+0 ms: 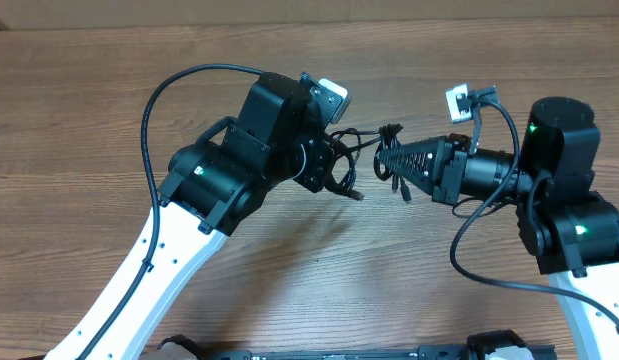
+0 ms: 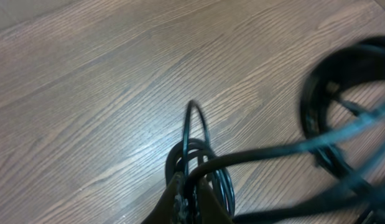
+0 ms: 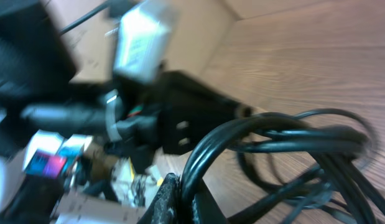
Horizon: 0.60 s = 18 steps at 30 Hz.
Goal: Untangle cables
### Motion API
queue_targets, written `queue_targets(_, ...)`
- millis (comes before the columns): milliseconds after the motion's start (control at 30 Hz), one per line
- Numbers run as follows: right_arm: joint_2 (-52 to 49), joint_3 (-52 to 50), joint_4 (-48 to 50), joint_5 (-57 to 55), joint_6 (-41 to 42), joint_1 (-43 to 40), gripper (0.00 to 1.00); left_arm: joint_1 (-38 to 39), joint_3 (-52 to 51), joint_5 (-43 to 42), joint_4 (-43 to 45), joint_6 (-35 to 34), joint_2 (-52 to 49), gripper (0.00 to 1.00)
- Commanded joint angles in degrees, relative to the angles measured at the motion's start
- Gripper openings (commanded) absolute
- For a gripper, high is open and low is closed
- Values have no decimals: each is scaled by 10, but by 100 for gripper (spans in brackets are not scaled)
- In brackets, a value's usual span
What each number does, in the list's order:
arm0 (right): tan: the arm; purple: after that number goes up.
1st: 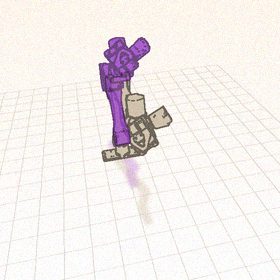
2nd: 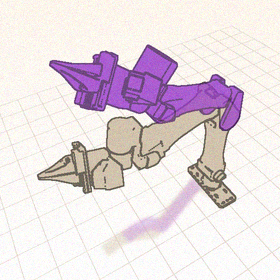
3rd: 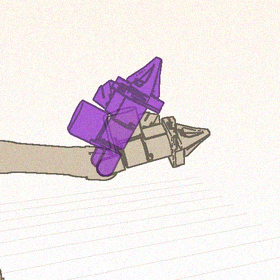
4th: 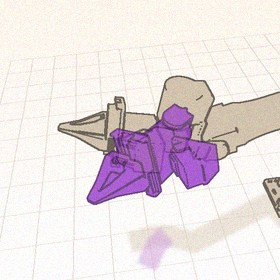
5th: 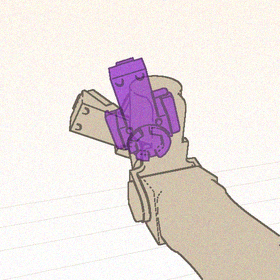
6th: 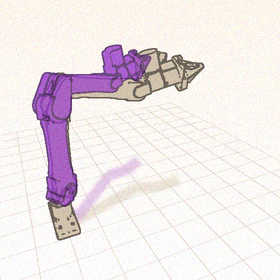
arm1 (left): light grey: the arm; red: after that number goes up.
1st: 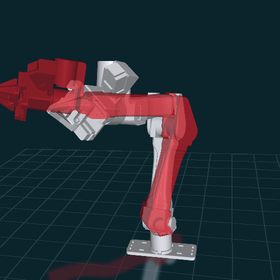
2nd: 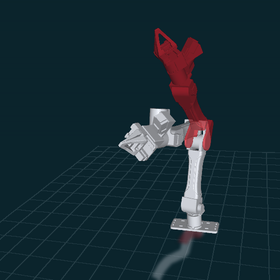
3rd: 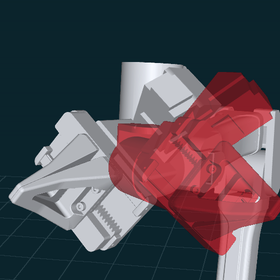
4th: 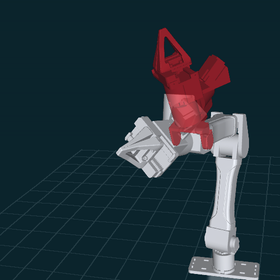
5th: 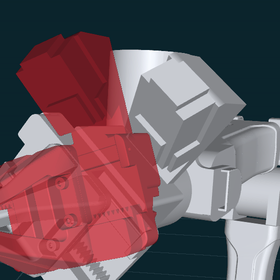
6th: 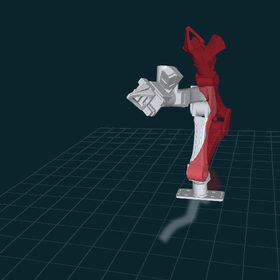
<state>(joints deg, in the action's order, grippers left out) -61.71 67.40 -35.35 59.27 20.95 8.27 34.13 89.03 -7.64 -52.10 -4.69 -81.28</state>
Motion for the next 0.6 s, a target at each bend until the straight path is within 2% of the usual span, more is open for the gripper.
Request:
queue_targets(0, 22, 8, 6, 144, -114, 0, 4, -2, 14, 23, 0, -51, 0, 4)
queue_targets(67, 24, 8, 6, 226, -164, 0, 4, -2, 14, 23, -4, -79, 0, 4)
queue_targets(133, 26, 8, 6, 260, -175, 0, 4, -16, 14, 23, 0, -135, 0, 4)
queue_targets(267, 32, 8, 6, 307, -203, 0, 4, -57, 14, 21, -12, -142, 0, 4)
queue_targets(333, 31, 8, 5, 301, -202, 0, 4, -81, 14, -51, 2, -141, 0, 4)
queue_targets(367, 31, 8, 3, 279, -197, 0, 4, -89, 14, -99, 10, -122, 0, 9)
queue_targets(400, 31, 8, 2, 249, -175, 0, 4, -96, 14, -185, 21, -43, 0, 27)
queue_targets(433, 31, 8, -4, 210, -145, 0, 4, -98, 15, -287, 27, 50, 0, 51)
queue_targets(467, 31, 8, -13, 177, -133, 0, 4, -98, 15, -338, 26, 80, 0, 62)
queue_targets(533, 31, 8, -16, 116, -89, 0, 4, -98, 14, -379, 22, 82, 0, 62)
queue_targets(567, 31, 8, -19, 78, -71, 0, 4, -98, 15, -364, 7, 81, 0, 53)
